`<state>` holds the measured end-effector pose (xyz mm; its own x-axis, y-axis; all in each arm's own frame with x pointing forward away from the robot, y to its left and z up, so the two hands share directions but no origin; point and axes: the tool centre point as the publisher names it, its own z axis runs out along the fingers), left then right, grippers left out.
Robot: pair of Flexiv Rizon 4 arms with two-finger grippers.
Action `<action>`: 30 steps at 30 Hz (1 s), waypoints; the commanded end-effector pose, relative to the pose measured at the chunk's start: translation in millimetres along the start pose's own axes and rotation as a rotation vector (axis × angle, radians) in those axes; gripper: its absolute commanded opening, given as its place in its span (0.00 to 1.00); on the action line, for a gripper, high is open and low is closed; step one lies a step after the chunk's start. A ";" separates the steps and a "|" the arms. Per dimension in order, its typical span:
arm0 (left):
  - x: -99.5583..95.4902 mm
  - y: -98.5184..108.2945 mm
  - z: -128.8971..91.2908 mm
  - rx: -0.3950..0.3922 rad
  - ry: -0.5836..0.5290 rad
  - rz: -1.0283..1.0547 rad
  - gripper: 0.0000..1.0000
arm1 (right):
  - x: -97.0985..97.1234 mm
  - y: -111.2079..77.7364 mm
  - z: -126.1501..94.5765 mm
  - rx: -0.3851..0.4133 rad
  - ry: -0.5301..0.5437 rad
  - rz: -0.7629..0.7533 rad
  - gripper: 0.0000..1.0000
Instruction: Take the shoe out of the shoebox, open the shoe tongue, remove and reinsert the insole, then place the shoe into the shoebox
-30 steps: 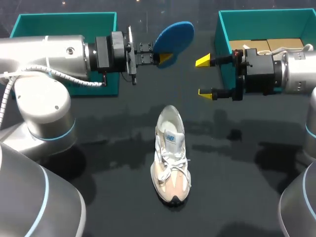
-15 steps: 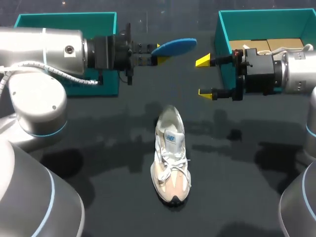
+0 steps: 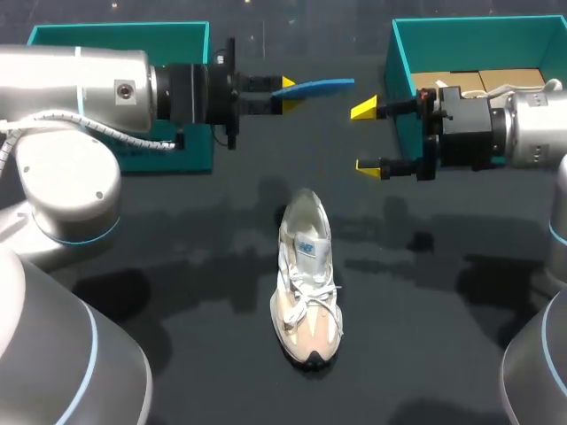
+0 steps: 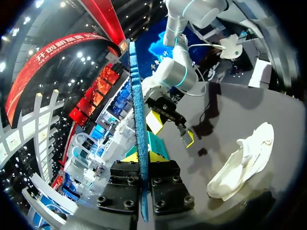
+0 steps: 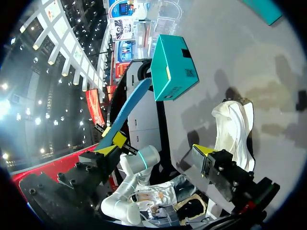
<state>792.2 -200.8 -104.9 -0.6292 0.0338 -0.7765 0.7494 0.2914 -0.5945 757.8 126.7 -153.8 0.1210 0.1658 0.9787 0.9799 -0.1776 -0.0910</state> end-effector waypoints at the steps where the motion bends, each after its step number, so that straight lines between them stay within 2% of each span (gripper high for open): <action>1: 7.0 -3.2 -1.8 0.023 -0.016 0.063 0.00 | -0.5 -0.8 1.7 -0.003 -0.001 0.000 1.00; 5: 8.4 -1.8 -3.1 0.034 -0.019 0.149 0.00 | -0.5 -0.8 1.7 -0.003 -0.001 0.000 1.00; 13: 8.8 -0.7 -7.4 -0.001 -0.041 0.366 0.00 | -0.5 -0.8 1.7 -0.003 -0.001 0.000 1.00; 19: 8.4 2.4 -11.6 -0.022 -0.097 0.502 0.00 | -0.5 -0.8 1.7 -0.003 -0.001 0.000 1.00; 25: 12.2 5.0 -13.1 -0.009 -0.130 0.646 0.00 | -0.6 -0.7 2.8 0.003 -0.008 0.001 1.00; 30: 16.1 9.9 -9.5 -0.004 -0.113 0.703 0.00 | 5.4 -2.7 6.8 0.018 -0.015 -0.036 1.00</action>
<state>785.8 -187.3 -116.2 0.0196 0.1249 -0.9920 0.9689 0.2424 0.0497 755.3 131.1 -153.0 0.0944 0.1810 0.9789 0.9851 -0.1591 -0.0656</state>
